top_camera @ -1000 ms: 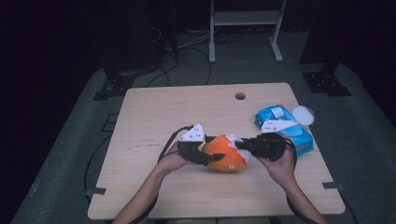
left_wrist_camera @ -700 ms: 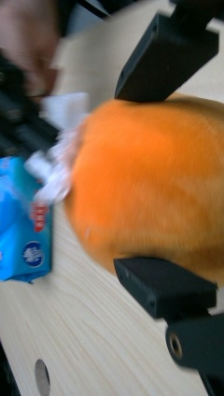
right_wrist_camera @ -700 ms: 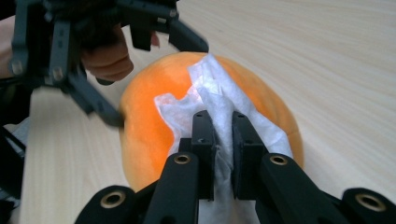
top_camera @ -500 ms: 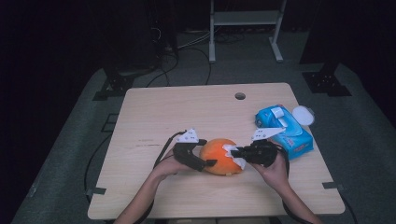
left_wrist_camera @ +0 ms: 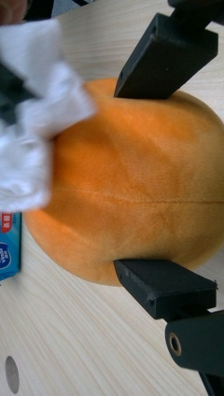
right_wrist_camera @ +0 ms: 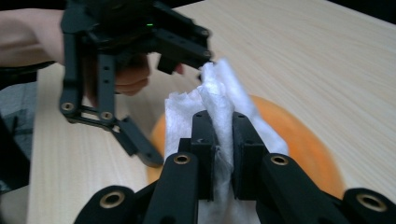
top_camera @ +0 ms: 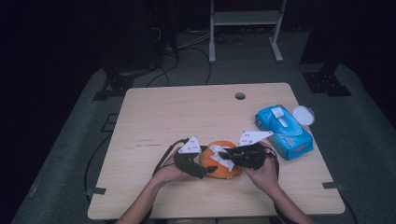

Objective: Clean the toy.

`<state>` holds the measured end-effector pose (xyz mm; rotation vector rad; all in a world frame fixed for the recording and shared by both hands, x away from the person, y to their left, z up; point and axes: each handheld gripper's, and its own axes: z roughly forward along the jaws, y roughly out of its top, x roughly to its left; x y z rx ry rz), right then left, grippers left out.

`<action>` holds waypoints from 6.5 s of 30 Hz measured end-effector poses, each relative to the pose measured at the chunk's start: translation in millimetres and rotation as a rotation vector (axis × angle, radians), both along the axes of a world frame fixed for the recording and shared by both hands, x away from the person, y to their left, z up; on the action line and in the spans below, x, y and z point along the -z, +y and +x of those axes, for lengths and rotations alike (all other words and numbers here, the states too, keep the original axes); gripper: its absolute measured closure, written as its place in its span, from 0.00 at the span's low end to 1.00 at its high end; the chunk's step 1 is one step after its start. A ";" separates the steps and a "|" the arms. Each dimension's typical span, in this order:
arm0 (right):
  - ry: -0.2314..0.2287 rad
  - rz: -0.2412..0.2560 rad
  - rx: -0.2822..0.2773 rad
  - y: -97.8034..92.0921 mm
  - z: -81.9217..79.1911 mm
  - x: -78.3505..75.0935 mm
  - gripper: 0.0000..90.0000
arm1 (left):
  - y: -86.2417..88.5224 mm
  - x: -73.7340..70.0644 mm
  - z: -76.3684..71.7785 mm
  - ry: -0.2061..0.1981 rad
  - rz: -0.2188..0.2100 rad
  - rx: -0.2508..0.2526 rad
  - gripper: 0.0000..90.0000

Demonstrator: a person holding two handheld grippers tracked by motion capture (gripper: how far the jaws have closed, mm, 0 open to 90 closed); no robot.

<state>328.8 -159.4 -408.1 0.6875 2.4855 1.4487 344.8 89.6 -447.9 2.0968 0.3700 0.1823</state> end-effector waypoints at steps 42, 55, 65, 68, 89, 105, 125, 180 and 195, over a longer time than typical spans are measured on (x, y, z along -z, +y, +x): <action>0.191 0.088 0.098 -55.1 0.3 31.2 0.89 | 9.6 8.0 6.5 0.030 0.001 0.027 0.20; 0.211 0.151 0.113 -55.1 12.8 30.1 0.89 | 7.1 5.9 7.3 0.037 0.014 0.019 0.23; 0.171 0.120 0.061 -42.7 -4.2 19.3 0.89 | 3.2 3.3 6.0 0.031 0.030 0.015 0.23; 0.140 0.110 0.043 -31.9 -2.9 12.3 0.89 | 0.2 1.2 3.9 0.015 0.044 0.018 0.23; 0.126 0.076 0.106 -44.3 10.1 22.2 0.90 | 1.8 0.3 3.4 0.019 -0.001 0.015 0.12; 0.081 0.106 0.030 -26.9 2.3 3.9 0.90 | -6.9 -10.8 0.6 0.038 0.013 -0.001 0.30; 0.061 0.079 0.027 -28.3 5.4 -2.1 0.90 | -8.7 -7.4 3.1 0.053 -0.051 -0.002 0.30; -0.021 0.020 0.012 -14.2 0.4 -23.9 0.90 | -29.4 -12.6 -9.2 -0.028 -0.040 -0.024 0.35; 0.054 0.060 0.053 -29.1 9.3 -6.2 0.90 | -19.1 -12.6 -4.1 0.007 -0.064 -0.019 0.22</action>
